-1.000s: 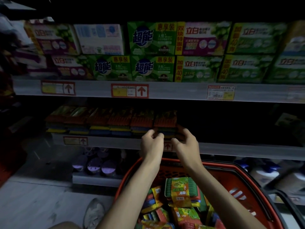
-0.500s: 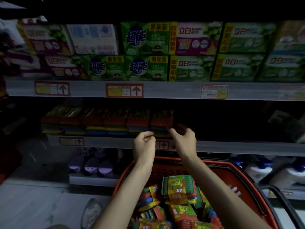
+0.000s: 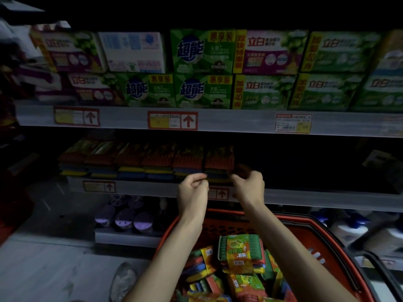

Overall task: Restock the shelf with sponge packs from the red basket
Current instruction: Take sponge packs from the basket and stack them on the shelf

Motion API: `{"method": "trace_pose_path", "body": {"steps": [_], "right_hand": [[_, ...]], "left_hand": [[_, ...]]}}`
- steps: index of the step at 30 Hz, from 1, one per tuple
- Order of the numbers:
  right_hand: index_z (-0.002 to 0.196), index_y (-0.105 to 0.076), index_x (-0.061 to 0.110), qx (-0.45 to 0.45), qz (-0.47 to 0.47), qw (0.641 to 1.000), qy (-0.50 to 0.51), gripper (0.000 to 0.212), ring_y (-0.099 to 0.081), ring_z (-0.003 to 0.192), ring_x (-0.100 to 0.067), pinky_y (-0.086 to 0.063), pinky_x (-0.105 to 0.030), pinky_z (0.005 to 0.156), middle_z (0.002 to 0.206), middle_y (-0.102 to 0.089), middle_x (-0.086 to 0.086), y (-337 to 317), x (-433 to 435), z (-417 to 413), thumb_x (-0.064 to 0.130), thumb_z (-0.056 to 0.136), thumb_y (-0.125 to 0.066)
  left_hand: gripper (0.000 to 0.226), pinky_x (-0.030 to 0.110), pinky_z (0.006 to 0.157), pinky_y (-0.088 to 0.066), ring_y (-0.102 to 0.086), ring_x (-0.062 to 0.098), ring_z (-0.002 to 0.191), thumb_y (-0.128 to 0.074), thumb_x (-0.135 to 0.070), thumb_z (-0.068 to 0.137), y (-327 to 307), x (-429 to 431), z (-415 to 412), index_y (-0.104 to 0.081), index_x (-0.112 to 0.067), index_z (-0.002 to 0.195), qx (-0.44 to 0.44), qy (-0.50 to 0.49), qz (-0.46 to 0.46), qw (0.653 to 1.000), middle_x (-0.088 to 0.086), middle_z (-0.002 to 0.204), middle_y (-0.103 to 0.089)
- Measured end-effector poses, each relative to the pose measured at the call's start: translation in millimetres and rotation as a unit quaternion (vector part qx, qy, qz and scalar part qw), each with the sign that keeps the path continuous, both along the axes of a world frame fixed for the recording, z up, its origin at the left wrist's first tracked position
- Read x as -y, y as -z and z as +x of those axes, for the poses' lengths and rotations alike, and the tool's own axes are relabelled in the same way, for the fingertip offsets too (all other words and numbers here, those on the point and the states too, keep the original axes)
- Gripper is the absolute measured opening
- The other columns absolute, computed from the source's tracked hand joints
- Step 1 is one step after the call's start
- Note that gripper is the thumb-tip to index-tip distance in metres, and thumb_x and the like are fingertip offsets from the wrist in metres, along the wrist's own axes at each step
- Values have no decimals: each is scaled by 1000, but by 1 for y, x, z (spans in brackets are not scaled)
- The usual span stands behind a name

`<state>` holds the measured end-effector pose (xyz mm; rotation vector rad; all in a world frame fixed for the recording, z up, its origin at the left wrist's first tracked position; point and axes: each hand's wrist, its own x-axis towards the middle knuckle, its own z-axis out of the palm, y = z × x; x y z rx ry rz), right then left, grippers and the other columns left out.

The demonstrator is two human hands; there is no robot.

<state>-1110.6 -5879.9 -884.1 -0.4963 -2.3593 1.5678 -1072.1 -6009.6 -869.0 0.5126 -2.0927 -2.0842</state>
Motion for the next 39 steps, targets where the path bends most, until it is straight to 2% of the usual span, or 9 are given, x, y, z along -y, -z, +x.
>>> {"method": "trace_pose_path", "body": {"steps": [3,5,9,13,17,20,27,34,39], "right_hand": [[104,-75,13,8,18,1000,-6,16,-70,70,-22,-63,-47,69,83,-73,-6,-2,-3,-2,23,92,-69],[94,-74,3,14,37,999,-10,21,-69,65,-24,-62,-42,62,76,-72,-10,-4,-6,-1,24,91,-70],[84,-70,0,16,108,994,-15,27,-68,67,-25,-48,-31,55,71,-68,-7,-9,-15,5,27,88,-71],[118,-73,15,-36,176,982,-56,34,-72,97,-19,-59,-34,81,105,-76,-3,-18,-26,26,34,90,-72],[134,-64,21,-69,318,937,-131,47,-64,117,-20,-54,-36,92,130,-67,0,-25,-46,60,41,91,-70],[139,-60,23,-42,397,895,-197,53,-61,121,-22,-53,-37,92,137,-61,2,-31,-70,92,46,92,-67],[148,-46,31,132,473,788,-371,67,-56,127,-23,-51,-36,97,143,-50,2,-22,-134,156,50,88,-70],[140,-54,24,315,532,690,-377,56,-59,127,-29,-52,-38,97,138,-61,-7,12,-168,167,40,89,-73],[133,-57,21,280,562,672,-393,39,-63,120,-31,-53,-39,87,130,-63,-7,43,-169,178,30,95,-60]], "left_hand": [[18,26,71,-51,-69,11,89,-61,-14,97,0,1,1,-72,-26,106,-3,7,-12,1000,-4,98,-74],[18,26,72,-50,-68,11,93,-61,-15,97,0,2,4,-72,-28,105,-8,16,-20,1000,-5,100,-74],[16,26,71,-54,-69,7,91,-64,-18,97,-1,4,13,-72,-32,102,-31,53,-64,996,-4,99,-73],[16,24,71,-57,-68,5,90,-64,-19,97,-2,6,33,-71,-31,105,-59,105,-138,983,-7,98,-71],[24,16,85,-50,-61,-1,104,-67,-19,95,-3,10,57,-68,-33,114,-94,166,-242,951,-16,113,-64],[32,13,91,-41,-52,-4,114,-65,-28,95,-6,10,78,-62,-38,125,-110,219,-342,907,-22,123,-56],[53,31,105,-43,-45,7,129,-60,-46,95,13,-10,118,-44,-40,145,-79,351,-480,800,-21,137,-42],[64,40,109,-37,-39,19,140,-55,-46,96,56,-41,111,-31,-36,155,-35,416,-609,674,-10,158,-30],[66,45,104,-39,-45,29,133,-55,-42,95,83,-34,102,-31,-28,155,24,441,-676,590,3,153,-36]]}}
